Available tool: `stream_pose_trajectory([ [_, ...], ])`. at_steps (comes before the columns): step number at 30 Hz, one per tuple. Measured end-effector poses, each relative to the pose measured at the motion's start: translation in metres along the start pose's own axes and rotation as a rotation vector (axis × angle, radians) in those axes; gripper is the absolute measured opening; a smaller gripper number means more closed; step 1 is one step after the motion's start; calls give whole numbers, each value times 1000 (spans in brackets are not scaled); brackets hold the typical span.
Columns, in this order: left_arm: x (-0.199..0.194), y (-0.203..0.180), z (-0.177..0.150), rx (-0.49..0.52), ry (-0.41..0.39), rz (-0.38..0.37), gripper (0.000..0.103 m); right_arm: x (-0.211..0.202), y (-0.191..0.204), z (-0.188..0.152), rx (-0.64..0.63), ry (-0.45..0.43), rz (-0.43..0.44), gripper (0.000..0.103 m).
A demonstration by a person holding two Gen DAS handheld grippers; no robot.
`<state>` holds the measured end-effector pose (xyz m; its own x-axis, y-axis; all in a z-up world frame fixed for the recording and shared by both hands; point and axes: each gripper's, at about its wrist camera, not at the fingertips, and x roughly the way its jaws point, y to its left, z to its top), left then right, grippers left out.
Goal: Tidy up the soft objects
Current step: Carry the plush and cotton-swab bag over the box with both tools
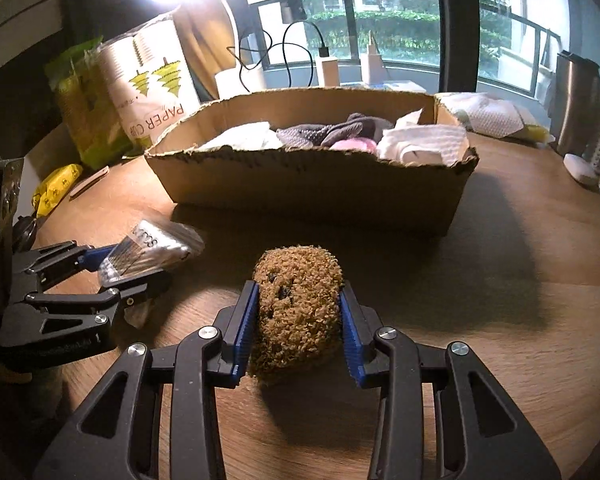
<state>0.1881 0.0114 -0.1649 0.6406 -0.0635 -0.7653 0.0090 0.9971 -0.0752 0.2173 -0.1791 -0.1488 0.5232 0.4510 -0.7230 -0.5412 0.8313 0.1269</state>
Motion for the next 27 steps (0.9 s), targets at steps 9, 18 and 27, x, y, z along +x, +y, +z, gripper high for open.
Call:
stream_pose_trajectory([
  [9, -13, -10, 6, 17, -37, -26, 48, -11, 0, 4, -7, -30, -7, 40],
  [18, -42, -15, 17, 47, -117, -47, 48, -28, 0, 11, -14, -67, -22, 40],
  [27, -59, -18, 26, 57, -158, -56, 48, -42, 1, 17, -23, -101, -29, 40],
])
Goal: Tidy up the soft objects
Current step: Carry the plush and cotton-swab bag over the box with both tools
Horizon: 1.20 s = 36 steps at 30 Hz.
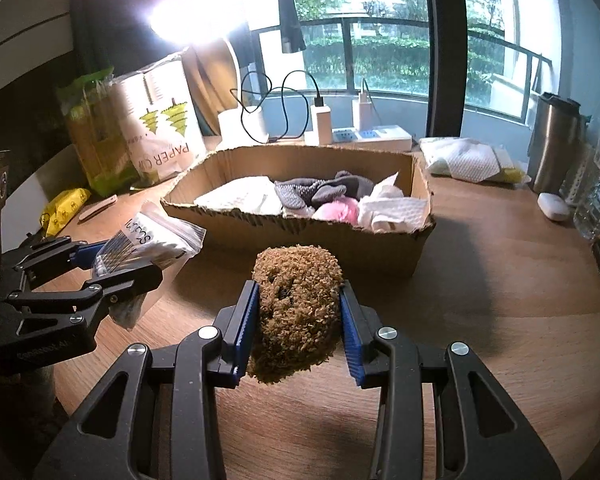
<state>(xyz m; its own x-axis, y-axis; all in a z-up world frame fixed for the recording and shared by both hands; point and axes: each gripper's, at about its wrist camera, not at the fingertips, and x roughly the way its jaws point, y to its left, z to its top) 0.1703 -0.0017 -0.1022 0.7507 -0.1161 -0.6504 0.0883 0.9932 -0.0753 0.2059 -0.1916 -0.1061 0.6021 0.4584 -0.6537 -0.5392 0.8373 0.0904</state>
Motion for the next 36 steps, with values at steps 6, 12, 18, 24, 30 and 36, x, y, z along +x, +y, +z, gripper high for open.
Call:
stream_pose_trajectory([
  [6, -13, 1, 11, 0, -40, 1, 48, -10, 0, 7, -6, -25, -6, 40],
  [12, -21, 3, 22, 0, -69, 2, 48, -20, -2, 15, -7, -51, -20, 40],
  [18, -28, 6, 31, 2, -95, 3, 48, -28, -7, 23, -8, -74, -40, 41],
  [24, -33, 12, 43, 0, -124, 5, 48, -32, -8, 33, -12, -93, -53, 41],
  [30, -33, 18, 55, -1, -145, 14, 48, -31, -9, 42, -20, -105, -65, 41],
  [36, -32, 26, 66, -11, -169, 16, 48, -30, -14, 55, -29, -120, -77, 41],
])
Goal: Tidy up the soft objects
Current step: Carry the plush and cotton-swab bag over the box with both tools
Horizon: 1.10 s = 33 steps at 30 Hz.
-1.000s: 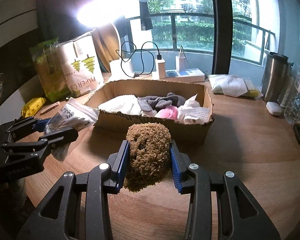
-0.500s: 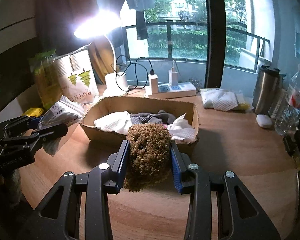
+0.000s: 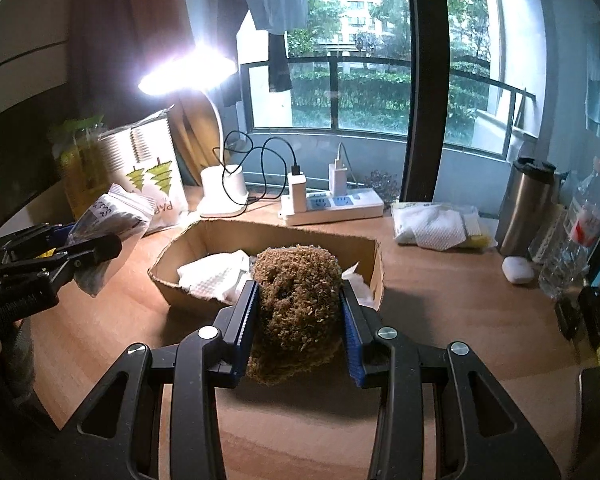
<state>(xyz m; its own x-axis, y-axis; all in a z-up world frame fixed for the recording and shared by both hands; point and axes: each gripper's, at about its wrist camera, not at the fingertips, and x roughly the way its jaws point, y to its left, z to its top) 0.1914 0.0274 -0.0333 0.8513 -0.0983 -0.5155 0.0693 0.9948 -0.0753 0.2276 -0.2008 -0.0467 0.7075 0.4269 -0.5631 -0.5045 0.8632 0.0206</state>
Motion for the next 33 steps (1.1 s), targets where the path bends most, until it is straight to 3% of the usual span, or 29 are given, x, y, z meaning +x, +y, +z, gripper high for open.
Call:
stream_pose_trajectory([
  [22, 26, 21, 28, -44, -56, 5, 48, 26, -14, 36, -1, -38, -20, 41],
  [33, 59, 29, 26, -67, -7, 14, 48, 47, -31, 41, 38, -26, -24, 41],
])
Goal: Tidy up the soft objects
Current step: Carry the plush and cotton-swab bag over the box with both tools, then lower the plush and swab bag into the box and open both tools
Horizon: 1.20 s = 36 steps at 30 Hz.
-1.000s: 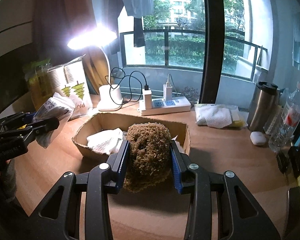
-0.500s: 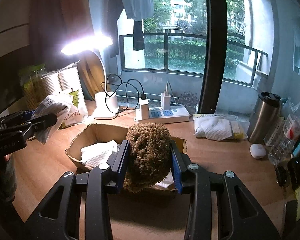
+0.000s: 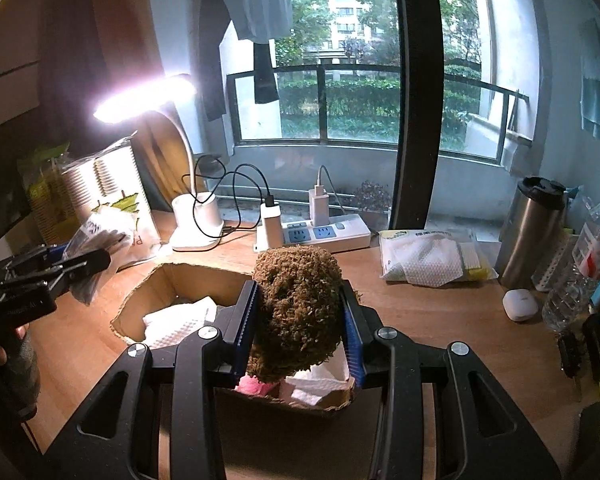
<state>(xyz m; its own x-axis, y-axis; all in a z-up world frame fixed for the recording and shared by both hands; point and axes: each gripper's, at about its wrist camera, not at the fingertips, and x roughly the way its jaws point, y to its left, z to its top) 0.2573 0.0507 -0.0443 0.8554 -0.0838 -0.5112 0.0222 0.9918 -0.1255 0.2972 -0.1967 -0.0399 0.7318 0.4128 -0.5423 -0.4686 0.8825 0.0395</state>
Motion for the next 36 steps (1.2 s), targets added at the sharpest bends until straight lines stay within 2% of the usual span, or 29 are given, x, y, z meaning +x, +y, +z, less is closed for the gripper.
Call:
stream_pose_trajectory([
  [8, 26, 1, -4, -9, 44, 4, 48, 22, -11, 2, 19, 23, 1, 41],
  [21, 70, 9, -18, -26, 152, 24, 48, 72, -18, -14, 50, 113, 39, 41],
  [32, 94, 14, -30, -37, 234, 29, 49, 103, -14, -28, 57, 187, 62, 41],
  [36, 94, 12, -31, -29, 238, 28, 51, 112, -13, -33, 43, 209, 46, 41],
])
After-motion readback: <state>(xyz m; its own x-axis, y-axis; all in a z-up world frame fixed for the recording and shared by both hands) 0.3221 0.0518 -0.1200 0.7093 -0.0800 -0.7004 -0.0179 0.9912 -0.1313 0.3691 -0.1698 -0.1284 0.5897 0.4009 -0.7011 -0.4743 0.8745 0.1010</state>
